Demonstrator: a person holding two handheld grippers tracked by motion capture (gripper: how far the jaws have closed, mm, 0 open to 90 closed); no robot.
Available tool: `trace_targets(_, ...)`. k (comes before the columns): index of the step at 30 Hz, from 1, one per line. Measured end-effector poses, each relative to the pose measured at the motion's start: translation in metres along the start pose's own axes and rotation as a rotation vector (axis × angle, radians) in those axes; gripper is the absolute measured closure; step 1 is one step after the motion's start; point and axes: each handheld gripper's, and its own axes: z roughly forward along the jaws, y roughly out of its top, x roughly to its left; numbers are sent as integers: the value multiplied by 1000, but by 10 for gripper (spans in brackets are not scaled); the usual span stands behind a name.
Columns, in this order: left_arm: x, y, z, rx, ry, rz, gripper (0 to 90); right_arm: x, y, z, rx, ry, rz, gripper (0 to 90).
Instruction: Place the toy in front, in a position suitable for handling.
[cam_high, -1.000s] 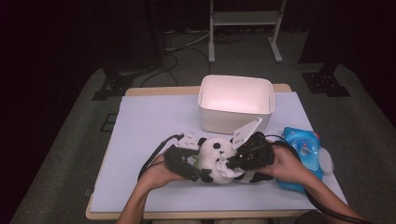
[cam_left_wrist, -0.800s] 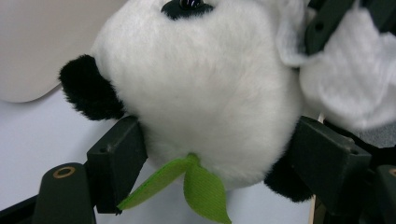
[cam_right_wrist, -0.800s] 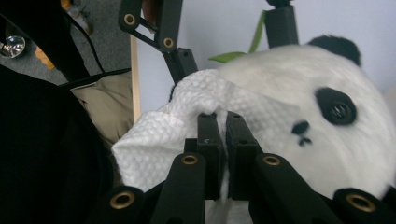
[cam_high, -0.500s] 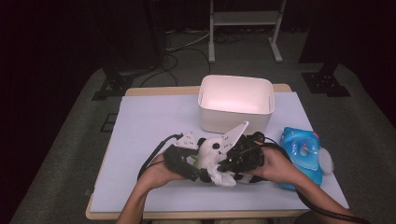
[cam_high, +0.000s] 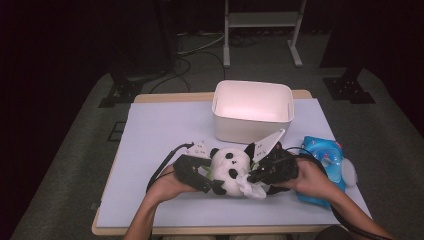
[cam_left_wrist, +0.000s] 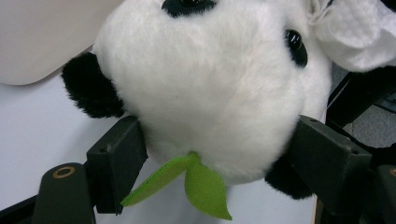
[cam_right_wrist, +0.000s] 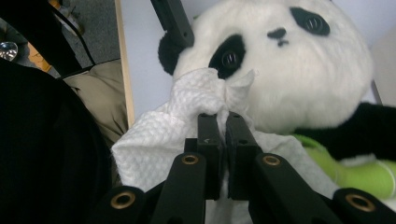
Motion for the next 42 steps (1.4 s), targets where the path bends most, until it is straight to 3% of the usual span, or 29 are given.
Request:
trace_targets(8,4,-3,1,1,-3,-16,207,-2,-14,-6,3,-19,27,859)
trace_targets(9,6,-4,1,13,5,-13,207,-3,-19,-6,23,-43,36,858)
trace_targets(12,8,-6,1,12,-1,-21,207,-8,-27,-4,35,-44,59,858)
trace_targets(14,10,-8,1,9,-4,-31,206,-14,-36,-7,20,-39,97,859)
trace_targets(25,14,-12,1,23,-5,-28,203,-27,-48,-29,-4,-101,140,858)
trace_targets(30,16,-13,-1,14,-3,-38,202,-35,-49,-27,-4,-95,162,858)
trace_targets(34,17,-13,-5,1,0,-47,199,-37,-47,-12,15,-45,157,857)
trace_targets(37,18,-13,-7,-6,2,-48,198,-34,-43,-3,33,-19,150,857)
trace_targets(42,16,-12,-2,-3,-6,-46,198,-31,-43,0,43,-18,146,857)
